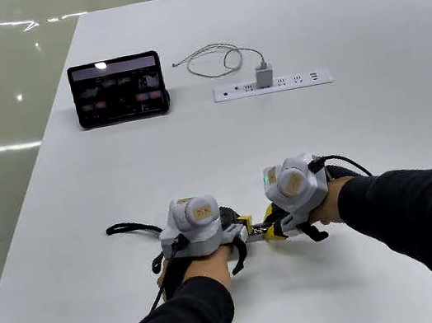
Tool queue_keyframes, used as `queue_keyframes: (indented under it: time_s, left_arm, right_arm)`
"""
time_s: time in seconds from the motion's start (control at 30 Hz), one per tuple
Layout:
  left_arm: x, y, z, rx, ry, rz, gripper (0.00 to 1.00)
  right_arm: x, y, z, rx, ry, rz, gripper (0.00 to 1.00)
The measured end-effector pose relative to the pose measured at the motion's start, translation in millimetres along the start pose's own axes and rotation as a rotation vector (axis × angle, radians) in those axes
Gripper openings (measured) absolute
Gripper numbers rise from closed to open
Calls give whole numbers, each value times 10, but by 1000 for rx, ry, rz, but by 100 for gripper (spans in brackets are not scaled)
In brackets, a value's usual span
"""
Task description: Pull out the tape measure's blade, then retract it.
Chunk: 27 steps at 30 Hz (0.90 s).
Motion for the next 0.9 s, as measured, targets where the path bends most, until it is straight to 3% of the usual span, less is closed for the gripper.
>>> queue_keyframes:
  time_s: [0.23, 0.9]
  left_arm:
    - [1, -4, -4, 3, 5, -5, 62]
    - [8, -5, -4, 8, 31, -23, 62]
  right_arm:
    - [8, -95, 103, -10, 3, 1, 10]
    - [-5, -159, 185, -19, 0, 7, 10]
Point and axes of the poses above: the centre of the closed fingertips' face, and the gripper's own axes: y roughly backward along the fingers, x roughly to its left, z roughly out of its top, the point moved 1 cm from there along y, roughly backward along the fingers, and after that the axes turned 9 degrees about -x, right-handed, at the moved point
